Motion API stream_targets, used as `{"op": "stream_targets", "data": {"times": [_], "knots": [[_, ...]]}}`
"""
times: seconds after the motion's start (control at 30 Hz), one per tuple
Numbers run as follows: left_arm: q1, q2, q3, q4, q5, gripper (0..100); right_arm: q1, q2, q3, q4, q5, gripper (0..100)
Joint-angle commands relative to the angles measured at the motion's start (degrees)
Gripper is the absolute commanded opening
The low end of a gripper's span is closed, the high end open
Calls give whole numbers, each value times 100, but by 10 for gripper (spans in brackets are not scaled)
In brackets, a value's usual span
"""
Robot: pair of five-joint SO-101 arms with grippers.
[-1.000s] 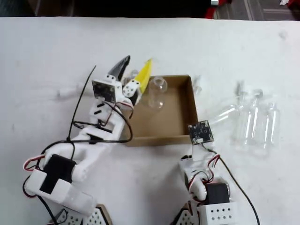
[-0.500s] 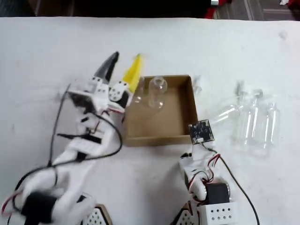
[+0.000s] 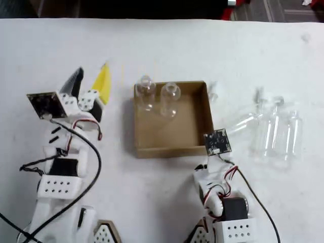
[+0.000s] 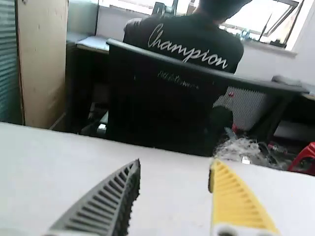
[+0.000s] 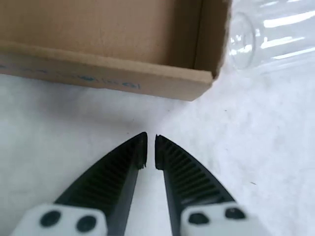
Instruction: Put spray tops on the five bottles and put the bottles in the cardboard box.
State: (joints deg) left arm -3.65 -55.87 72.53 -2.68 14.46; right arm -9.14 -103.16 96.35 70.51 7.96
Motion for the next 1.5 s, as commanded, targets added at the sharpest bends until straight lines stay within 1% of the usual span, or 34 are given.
{"op": "stream_targets", "data": {"times": [0.0, 0.1, 0.17, 0.27, 0.33, 0.37, 0.47, 0.53, 0.63, 0.8, 0.9, 0.97, 1.03, 1.13, 1.27, 1.33, 1.47], "knots": [[-101, -207, -193, 167, 9, 212, 31, -31, 53, -66, 44, 17], [-127, -207, 167, -457, 0, 211, 40, -31, 44, -110, 44, 17], [-127, -215, 501, -1090, -9, 211, 48, -31, -18, -127, 26, 17], [-101, -207, 958, -1969, -457, 211, 66, -31, -316, -374, 26, 17], [-84, -207, 1116, -2312, -686, 210, 66, -31, -607, -426, 9, 17], [-84, -207, 1134, -2382, -677, 210, 66, -31, -782, -435, 9, 17], [-84, -207, 1125, -2382, -677, 210, 66, -31, -1424, -558, 9, 17], [-84, -207, 1125, -2382, -677, 210, 66, -31, -1705, -901, 26, 17], [-84, -207, 1055, -2259, -695, 210, 84, -31, -1670, -1631, 44, 19], [-84, -207, 615, -1371, -695, 210, 356, -31, -1433, -2273, 53, 22], [-84, -198, 475, -1099, -695, 210, 760, -31, -1424, -2642, 70, 22], [-84, -198, 466, -1081, -695, 210, 1042, -31, -1424, -3046, 396, 22], [-84, -198, 466, -1081, -695, 210, 1103, -31, -1424, -3407, 1002, 22], [-84, -198, 466, -1081, -703, 210, 602, -31, -1547, -3899, 1626, 22], [-84, -198, 466, -1081, -712, 210, -163, 286, -2163, -3749, 1679, 17], [-84, -198, 466, -1081, -712, 210, -321, 963, -2646, -3670, 1626, 17], [-75, -198, 466, -1064, -695, 210, -338, 3046, -4097, -3196, 1037, 17]]}}
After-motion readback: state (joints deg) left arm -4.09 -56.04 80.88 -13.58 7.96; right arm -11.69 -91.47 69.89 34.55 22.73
